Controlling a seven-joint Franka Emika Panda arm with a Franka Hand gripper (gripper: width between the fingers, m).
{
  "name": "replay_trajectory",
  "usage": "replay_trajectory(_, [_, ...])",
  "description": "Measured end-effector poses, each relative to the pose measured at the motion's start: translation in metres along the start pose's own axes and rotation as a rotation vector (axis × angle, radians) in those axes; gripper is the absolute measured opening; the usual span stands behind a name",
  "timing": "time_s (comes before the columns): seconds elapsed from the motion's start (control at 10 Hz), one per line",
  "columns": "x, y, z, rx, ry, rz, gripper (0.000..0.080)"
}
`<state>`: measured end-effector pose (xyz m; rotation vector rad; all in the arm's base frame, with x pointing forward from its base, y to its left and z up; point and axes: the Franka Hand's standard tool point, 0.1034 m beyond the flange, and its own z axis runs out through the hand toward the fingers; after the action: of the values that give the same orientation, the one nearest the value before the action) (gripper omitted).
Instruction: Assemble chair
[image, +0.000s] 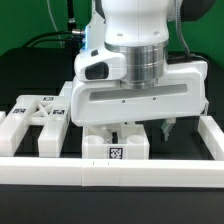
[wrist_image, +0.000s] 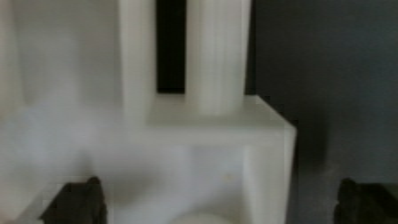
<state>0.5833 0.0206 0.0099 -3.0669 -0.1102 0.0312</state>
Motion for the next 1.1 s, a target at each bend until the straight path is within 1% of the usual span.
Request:
replay_trajectory(0.1, [-0.0012, 0.0004, 0.0029, 0.0, 0.003, 0.001, 0.065])
replay_trajectory(0.3, [-0.0016, 0.0009, 0.003, 0.004, 0.003, 0.013, 0.065])
replay_trajectory(0.5, [-0.0015, -0.0008, 0.0029, 0.004, 0.003, 0.008, 0.0388])
replay_trajectory(0.6, [-0.0016, -0.0009, 0.003, 0.005, 0.003, 0.007, 0.0388])
replay_trajectory(0.7, [-0.0016, -0.001, 0.003, 0.005, 0.003, 0.007, 0.0206])
replay_trajectory(0.8, [-0.0017, -0.001, 0.0031, 0.005, 0.003, 0.007, 0.0071])
replay_trajectory(0.9, [-0.0014, -0.001, 0.0029, 0.005, 0.003, 0.007, 0.0071])
replay_trajectory(1.0, [-0.001, -0.001, 0.0025, 0.004, 0.004, 0.007, 0.0031])
replay_trajectory(1.1, [-0.001, -0.0009, 0.0025, 0.004, 0.004, 0.007, 0.0031])
